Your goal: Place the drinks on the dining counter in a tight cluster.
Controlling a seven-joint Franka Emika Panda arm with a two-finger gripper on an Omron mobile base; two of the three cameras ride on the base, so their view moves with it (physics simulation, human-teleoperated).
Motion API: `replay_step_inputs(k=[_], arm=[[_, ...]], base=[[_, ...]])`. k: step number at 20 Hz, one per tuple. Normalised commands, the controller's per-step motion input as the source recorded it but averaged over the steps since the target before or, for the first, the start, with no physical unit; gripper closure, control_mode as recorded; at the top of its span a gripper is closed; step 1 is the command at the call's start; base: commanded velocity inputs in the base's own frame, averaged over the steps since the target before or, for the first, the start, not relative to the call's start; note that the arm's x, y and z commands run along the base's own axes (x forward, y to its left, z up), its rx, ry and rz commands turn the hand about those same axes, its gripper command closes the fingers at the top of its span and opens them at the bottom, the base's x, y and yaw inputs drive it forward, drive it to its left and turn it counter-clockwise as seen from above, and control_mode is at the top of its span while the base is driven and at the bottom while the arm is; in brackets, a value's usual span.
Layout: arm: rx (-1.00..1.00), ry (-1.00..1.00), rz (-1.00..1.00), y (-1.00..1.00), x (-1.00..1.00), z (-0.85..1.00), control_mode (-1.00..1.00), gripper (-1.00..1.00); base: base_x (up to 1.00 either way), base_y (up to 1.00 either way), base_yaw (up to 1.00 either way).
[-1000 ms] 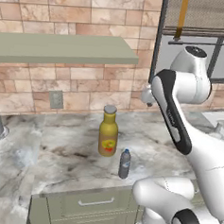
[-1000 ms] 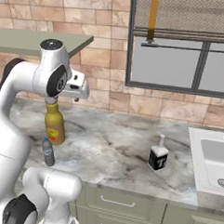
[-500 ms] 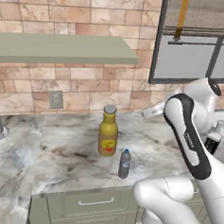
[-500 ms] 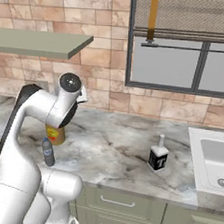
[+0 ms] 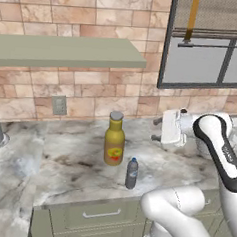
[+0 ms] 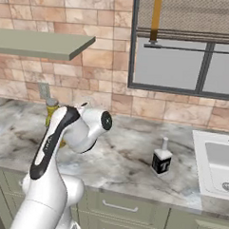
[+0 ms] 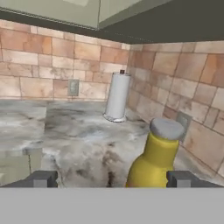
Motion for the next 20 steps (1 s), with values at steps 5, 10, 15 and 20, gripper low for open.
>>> replay_step_inputs(k=[5, 10, 15, 20], arm=[[0.01, -0.13, 0.40, -0.02, 0.11, -0.20, -1.00, -1.00], [0.00, 0.00, 0.05, 0.00, -0.05, -0.96, -1.00, -1.00], [0.00, 0.01, 0.00, 0.00, -0.12, -0.89, -1.00, -1.00], [0.00, 0.04, 0.01, 0.02, -0.09, -0.74, -1.00, -1.00]], base=[[0.00, 0.00, 0.00], [0.00, 0.00, 0.00], [0.00, 0.00, 0.00], [0.00, 0.00, 0.00]])
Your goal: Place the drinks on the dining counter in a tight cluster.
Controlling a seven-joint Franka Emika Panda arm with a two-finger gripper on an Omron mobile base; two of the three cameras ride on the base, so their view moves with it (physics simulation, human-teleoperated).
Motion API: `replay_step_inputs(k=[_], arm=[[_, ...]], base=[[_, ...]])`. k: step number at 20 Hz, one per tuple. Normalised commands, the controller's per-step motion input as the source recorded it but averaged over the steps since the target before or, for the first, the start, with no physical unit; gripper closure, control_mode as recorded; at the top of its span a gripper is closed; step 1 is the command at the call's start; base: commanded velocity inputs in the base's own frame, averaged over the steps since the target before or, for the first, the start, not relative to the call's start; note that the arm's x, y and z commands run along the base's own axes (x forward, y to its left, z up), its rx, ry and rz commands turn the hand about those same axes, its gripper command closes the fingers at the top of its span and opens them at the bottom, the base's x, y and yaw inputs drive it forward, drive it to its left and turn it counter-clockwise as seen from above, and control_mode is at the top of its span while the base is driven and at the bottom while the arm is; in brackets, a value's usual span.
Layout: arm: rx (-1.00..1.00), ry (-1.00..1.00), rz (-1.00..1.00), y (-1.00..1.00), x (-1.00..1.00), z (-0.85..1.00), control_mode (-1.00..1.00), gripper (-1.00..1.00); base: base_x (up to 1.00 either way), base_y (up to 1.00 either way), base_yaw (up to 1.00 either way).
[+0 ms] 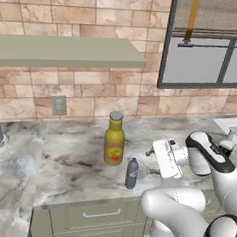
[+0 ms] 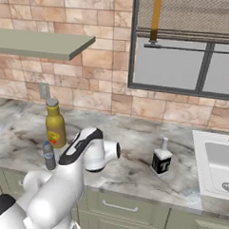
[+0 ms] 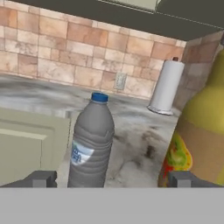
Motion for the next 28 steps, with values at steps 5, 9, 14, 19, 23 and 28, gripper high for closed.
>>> replay_step_inputs(k=[5, 9, 14, 19, 23, 28], arm=[[-0.02, 0.10, 0.02, 0.05, -0.12, -0.50, -1.00, -1.00], [0.00, 0.04, 0.11, 0.15, -0.21, -0.16, -1.00, -1.00], [0.00, 0.06, 0.12, 0.34, -0.23, -0.05, -1.00, -1.00], [0.00, 0.03, 0.02, 0.35, -0.01, 0.00, -1.00, -1.00], [0.00, 0.01, 0.00, 0.05, 0.03, -0.02, -1.00, -1.00], [0.00, 0.05, 0.00, 0.14, 0.00, -0.10, -1.00, -1.00]], base=[[0.00, 0.00, 0.00], [0.00, 0.00, 0.00], [0.00, 0.00, 0.00], [0.00, 0.00, 0.00], [0.00, 0.00, 0.00], [0.00, 0.00, 0.00]])
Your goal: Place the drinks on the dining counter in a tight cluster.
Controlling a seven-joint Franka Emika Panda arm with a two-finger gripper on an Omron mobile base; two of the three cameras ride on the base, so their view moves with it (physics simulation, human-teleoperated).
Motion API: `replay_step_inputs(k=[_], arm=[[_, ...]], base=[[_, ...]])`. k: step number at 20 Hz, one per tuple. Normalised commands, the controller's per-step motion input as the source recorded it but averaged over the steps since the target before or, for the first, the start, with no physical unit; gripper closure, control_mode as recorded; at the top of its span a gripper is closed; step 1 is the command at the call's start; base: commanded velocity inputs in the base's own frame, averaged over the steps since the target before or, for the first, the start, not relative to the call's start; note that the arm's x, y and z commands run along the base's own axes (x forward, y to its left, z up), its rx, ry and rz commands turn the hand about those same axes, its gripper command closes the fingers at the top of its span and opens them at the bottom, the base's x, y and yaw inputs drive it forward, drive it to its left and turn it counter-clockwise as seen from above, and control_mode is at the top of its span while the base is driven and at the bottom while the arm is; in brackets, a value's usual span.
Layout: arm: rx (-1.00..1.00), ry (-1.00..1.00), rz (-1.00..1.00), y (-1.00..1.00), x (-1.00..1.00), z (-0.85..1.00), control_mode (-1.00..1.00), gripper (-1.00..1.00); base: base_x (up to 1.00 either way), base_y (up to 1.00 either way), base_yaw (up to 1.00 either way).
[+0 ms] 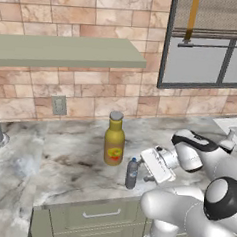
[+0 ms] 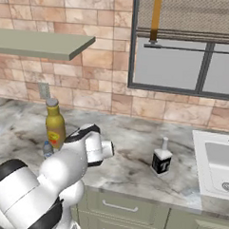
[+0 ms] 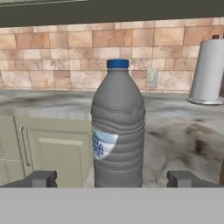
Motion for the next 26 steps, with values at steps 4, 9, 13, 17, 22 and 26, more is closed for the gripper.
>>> replay_step_inputs(k=[4, 9, 13, 17, 22, 26], arm=[[0.00, 0.06, 0.00, 0.20, 0.00, -0.08, -1.00, -1.00], [0.00, 0.03, 0.00, 0.20, 0.00, -0.01, -1.00, -1.00], [0.00, 0.00, 0.00, 0.22, 0.00, -0.02, -1.00, -1.00], [0.00, 0.00, 0.00, 0.18, 0.00, 0.00, -1.00, -1.00], [0.00, 0.00, 0.00, 0.11, -0.06, -0.03, -1.00, -1.00], [0.00, 0.00, 0.00, 0.00, 0.00, 0.00, -1.00, -1.00]], base=[[0.00, 0.00, 0.00], [0.00, 0.00, 0.00], [0.00, 0.00, 0.00], [0.00, 0.00, 0.00], [0.00, 0.00, 0.00], [0.00, 0.00, 0.00]])
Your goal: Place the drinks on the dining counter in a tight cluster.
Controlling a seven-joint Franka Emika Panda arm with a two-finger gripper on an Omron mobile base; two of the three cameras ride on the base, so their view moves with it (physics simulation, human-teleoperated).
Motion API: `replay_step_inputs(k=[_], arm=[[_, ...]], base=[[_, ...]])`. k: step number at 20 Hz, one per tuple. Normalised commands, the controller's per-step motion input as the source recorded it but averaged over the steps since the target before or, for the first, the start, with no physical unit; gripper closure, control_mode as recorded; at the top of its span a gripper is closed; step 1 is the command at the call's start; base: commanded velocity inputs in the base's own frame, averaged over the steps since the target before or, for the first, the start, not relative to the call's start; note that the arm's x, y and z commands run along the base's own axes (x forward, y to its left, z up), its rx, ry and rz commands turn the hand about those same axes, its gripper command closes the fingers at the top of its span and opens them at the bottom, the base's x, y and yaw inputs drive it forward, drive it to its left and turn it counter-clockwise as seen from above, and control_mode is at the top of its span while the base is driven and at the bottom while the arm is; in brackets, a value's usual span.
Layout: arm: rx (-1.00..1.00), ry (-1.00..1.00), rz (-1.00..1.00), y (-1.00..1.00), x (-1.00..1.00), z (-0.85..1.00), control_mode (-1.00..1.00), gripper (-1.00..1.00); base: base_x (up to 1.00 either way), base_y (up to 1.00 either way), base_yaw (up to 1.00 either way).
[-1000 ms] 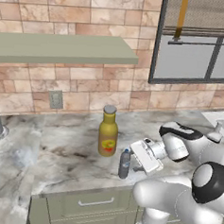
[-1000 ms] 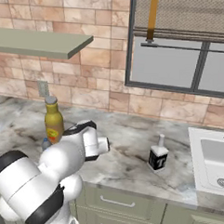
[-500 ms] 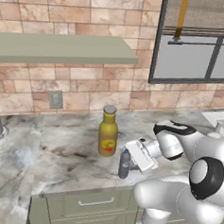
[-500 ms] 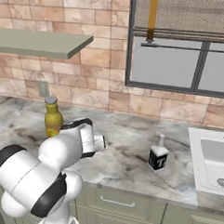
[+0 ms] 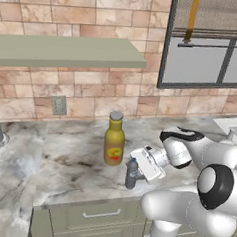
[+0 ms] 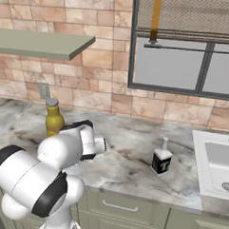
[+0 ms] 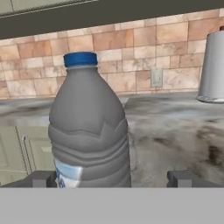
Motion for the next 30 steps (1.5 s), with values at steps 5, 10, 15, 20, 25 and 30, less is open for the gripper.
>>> replay_step_inputs(k=[5, 10, 15, 20, 25, 30], arm=[[0.00, 0.00, 0.00, 0.00, 0.00, 0.00, -1.00, 1.00], [0.00, 0.00, 0.00, -0.09, -0.06, 0.11, -1.00, 1.00], [0.00, -0.04, 0.00, -0.50, -0.31, 0.84, -1.00, 1.00], [0.00, 0.00, -0.03, -0.61, -0.34, 1.00, -1.00, 1.00], [0.00, 0.00, -0.02, -0.21, -0.53, 1.00, -1.00, 1.00], [-0.07, -0.12, 0.00, 0.00, -0.61, 1.00, -1.00, 1.00]], base=[[0.00, 0.00, 0.00], [0.00, 0.00, 0.00], [0.00, 0.00, 0.00], [0.00, 0.00, 0.00], [0.00, 0.00, 0.00], [0.00, 0.00, 0.00]])
